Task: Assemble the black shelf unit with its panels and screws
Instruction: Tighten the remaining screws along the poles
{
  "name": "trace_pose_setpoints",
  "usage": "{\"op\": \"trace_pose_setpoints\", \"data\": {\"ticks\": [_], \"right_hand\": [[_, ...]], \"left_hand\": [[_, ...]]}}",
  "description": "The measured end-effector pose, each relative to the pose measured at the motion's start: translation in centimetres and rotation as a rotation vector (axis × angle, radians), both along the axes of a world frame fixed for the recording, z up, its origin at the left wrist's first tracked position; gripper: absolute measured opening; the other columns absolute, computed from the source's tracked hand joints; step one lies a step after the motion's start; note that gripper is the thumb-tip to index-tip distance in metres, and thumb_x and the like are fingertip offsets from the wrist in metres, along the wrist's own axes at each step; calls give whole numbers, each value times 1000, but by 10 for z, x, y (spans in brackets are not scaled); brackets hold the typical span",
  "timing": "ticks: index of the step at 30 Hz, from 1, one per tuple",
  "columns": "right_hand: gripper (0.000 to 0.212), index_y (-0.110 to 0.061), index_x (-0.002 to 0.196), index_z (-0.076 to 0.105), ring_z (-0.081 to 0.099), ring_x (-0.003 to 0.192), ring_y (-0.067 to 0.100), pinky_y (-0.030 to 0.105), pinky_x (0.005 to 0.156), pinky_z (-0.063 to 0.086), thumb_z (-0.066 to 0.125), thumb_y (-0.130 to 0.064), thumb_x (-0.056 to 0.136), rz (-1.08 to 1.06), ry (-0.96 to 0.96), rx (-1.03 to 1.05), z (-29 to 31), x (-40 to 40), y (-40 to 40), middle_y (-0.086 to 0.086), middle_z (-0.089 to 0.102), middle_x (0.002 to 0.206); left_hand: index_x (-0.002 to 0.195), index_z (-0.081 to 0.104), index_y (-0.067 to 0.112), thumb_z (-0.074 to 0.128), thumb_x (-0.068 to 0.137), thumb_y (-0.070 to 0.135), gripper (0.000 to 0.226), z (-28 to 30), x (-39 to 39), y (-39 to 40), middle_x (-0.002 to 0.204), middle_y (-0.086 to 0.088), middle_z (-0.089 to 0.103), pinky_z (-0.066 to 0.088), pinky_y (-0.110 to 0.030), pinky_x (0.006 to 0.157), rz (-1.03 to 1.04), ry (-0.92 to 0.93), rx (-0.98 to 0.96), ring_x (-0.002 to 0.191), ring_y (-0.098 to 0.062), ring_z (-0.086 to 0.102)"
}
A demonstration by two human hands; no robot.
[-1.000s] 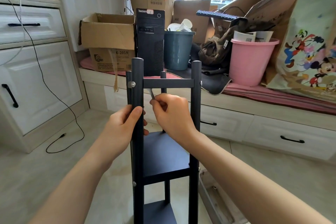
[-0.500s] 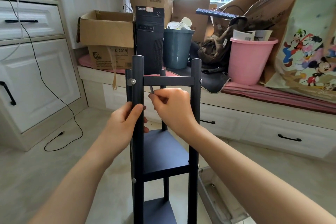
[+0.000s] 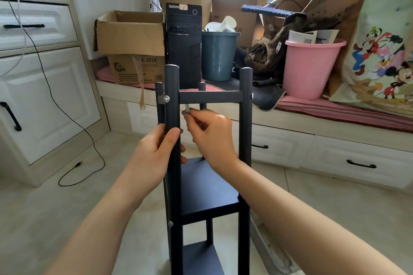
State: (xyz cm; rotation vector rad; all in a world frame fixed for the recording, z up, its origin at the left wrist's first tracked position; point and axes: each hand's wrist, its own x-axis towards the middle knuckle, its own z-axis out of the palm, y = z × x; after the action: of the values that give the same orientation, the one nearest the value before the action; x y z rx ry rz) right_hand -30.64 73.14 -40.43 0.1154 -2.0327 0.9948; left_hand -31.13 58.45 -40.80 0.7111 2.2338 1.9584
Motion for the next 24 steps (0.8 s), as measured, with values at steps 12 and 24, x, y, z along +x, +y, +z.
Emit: {"op": "trace_pose_setpoints", "data": {"ticks": [12,24], "right_hand": [[7,-1,82,75,49,66,-13,0,67,34,71,-2,87,-136,247,0,-24,-35,-4,-10,54,71],[9,0,80,74,45,72,-3,1,70,35,69,-1,88,-134,335,0,-24,-49,-6,7,66,72]], "left_hand": [[103,60,19,43,103,38,25,1,-3,1,79,5,70,55,-17,61,1,7,-11,72,-13,72],[102,61,23,43,101,41,25,-1,-5,2,81,1,70,56,-17,62,9,15,-7,73,-16,73]]}}
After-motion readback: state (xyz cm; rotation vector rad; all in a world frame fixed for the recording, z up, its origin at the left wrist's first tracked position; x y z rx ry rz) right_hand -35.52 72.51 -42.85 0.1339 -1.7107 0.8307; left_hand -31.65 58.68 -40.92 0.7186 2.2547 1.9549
